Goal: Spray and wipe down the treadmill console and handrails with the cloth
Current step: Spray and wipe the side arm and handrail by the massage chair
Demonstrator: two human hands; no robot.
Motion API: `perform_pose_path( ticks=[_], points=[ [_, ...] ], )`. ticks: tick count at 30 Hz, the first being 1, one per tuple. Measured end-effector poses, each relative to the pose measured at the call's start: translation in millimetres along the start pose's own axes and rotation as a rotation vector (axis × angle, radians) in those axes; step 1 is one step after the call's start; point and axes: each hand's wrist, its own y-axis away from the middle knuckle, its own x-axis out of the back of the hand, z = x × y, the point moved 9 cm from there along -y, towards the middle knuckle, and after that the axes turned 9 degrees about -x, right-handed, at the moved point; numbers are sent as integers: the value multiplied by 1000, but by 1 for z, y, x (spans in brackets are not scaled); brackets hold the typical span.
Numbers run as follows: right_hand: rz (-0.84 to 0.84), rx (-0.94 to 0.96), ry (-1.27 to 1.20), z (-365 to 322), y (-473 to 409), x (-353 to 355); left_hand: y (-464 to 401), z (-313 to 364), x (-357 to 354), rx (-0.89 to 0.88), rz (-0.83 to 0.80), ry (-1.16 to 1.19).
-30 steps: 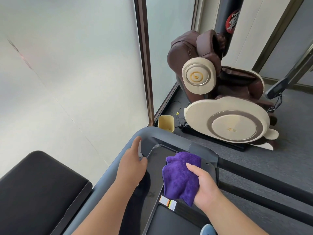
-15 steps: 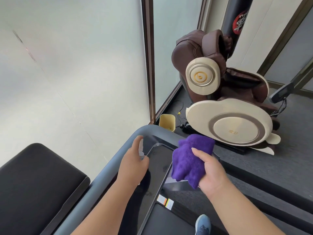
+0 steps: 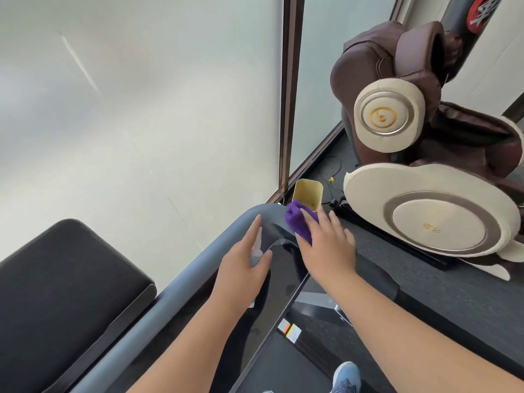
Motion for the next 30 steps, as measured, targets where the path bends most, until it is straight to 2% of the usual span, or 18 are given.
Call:
perform_pose_path(
  ticks=[11,16,21,26,30],
  points=[
    [118,335,95,-105,-9,-32,15,-25,20,28,99,25],
    [143,468,122,-113,4,-35,24,-35,15,83,99,84],
    [166,293,33,-63,-1,-17,19,-18,4,41,51,1],
    [163,82,-38,12,14,1,12,-7,-5,19,70,1],
    [154,61,-64,48,30,5,12,-9,-10,-7,66,15]
  ],
)
